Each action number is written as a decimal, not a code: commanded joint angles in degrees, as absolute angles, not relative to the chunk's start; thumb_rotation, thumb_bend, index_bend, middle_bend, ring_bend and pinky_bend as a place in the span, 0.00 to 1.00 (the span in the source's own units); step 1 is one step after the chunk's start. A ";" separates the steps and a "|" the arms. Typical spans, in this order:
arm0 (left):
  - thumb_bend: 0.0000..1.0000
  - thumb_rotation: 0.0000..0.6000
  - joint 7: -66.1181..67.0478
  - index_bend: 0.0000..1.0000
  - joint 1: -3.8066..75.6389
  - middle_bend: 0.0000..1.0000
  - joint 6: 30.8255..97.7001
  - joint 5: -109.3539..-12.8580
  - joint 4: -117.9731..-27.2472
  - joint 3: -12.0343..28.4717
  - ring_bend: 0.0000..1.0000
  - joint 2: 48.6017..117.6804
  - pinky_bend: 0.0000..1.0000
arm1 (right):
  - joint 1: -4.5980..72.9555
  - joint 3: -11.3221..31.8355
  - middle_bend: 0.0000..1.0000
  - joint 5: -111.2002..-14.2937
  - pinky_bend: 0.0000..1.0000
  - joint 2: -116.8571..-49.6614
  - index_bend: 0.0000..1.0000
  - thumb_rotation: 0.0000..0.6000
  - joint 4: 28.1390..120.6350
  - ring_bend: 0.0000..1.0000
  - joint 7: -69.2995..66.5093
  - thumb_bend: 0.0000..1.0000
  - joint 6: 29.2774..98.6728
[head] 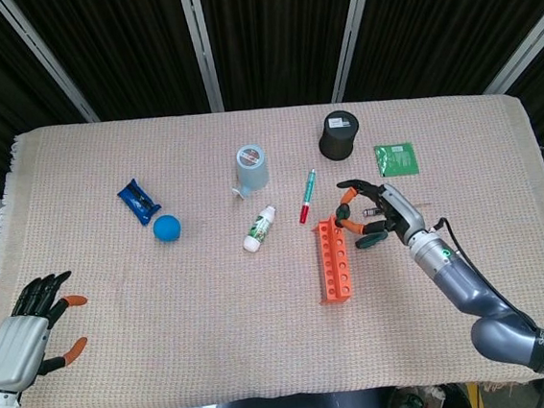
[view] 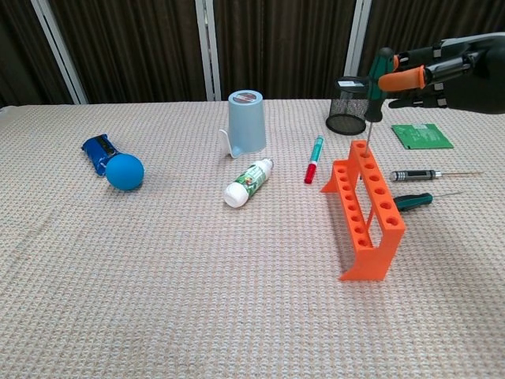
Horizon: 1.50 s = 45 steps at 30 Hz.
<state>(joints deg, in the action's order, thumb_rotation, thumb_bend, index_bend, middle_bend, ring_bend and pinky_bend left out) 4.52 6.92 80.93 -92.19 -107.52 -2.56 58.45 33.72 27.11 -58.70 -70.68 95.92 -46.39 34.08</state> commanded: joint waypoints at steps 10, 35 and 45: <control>0.26 1.00 4.30 0.31 6.87 0.04 80.82 -92.08 -107.15 -2.69 0.00 58.69 0.00 | 34.52 24.98 0.18 -60.26 0.00 -73.86 0.58 1.00 93.48 0.00 -44.32 0.40 35.85; 0.26 1.00 3.68 0.30 6.67 0.04 80.87 -91.77 -106.55 -2.79 0.00 58.81 0.00 | 34.58 22.62 0.13 -61.91 0.00 -76.94 0.48 1.00 89.92 0.00 -44.36 0.25 36.18; 0.26 1.00 3.74 0.30 6.57 0.04 81.15 -92.06 -106.77 -2.81 0.00 58.69 0.00 | 34.08 22.41 0.10 -63.43 0.00 -76.58 0.36 1.00 89.53 0.00 -46.25 0.01 35.65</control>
